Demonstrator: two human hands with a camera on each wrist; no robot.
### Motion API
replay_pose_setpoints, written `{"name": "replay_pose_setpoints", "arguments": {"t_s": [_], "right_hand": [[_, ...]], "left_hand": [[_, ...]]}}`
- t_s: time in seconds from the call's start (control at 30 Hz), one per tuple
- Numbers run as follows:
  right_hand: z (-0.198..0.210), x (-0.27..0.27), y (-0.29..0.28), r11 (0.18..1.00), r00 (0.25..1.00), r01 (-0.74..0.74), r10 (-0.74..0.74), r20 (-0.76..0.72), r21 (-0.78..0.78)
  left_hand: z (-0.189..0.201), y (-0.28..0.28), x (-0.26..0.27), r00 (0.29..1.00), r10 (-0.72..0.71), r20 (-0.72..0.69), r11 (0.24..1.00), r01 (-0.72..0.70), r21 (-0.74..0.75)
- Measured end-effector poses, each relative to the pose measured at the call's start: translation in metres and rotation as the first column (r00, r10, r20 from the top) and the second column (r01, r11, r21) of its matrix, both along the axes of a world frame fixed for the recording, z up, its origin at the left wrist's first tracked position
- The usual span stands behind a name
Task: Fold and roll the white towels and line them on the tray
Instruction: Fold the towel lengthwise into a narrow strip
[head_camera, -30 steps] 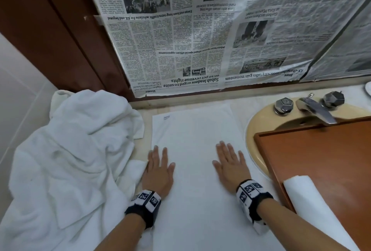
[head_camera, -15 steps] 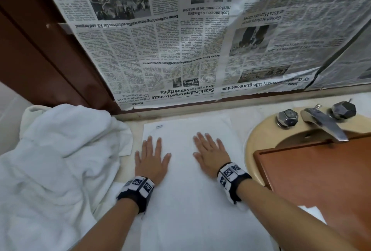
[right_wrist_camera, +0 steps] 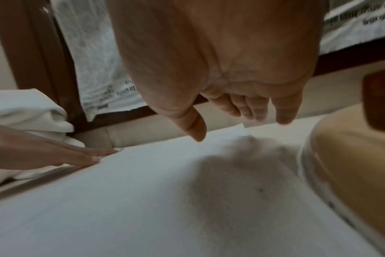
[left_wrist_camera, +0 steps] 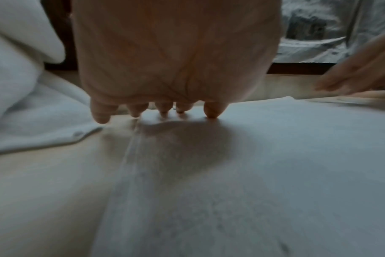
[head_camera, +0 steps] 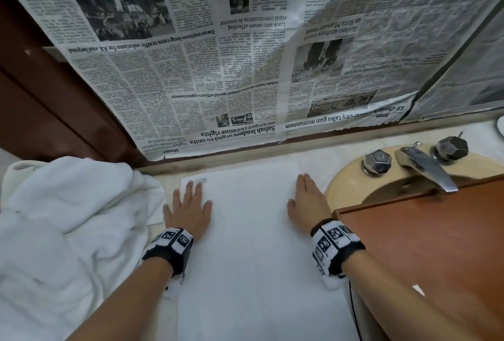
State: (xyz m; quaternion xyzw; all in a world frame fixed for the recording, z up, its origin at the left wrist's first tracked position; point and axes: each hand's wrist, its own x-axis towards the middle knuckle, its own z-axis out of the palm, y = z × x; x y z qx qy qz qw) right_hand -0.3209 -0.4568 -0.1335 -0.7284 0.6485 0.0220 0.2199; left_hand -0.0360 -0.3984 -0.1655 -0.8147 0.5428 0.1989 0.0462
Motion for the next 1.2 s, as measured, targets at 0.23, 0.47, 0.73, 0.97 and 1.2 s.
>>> {"name": "replay_pose_setpoints", "arguments": {"t_s": [0.23,0.47,0.73,0.97,1.2], "right_hand": [[0.011,-0.017,0.048,0.994,0.962,-0.102,0.091,-0.257,-0.032],[0.023,-0.014,0.045,0.998,0.985,0.064,-0.061,-0.164,0.015],[0.012,-0.022,0.038,0.992,0.985,0.119,-0.113,-0.128,0.041],[0.009,-0.024,0.039,0.985,0.985,0.171,-0.170,-0.042,0.023],[0.012,-0.023,0.045,0.986,0.986,0.164,-0.164,-0.023,0.002]], "left_hand": [[0.023,-0.031,-0.069,0.987,-0.159,0.012,0.957,0.158,-0.242],[0.026,-0.094,-0.186,0.872,-0.363,-0.328,0.922,0.286,-0.260],[0.021,-0.110,-0.219,0.958,-0.212,-0.192,0.970,0.182,-0.162],[0.019,-0.111,-0.208,0.906,-0.107,-0.409,0.981,0.030,-0.190],[0.024,-0.099,-0.191,0.775,-0.124,-0.620,0.965,-0.053,-0.258]]}}
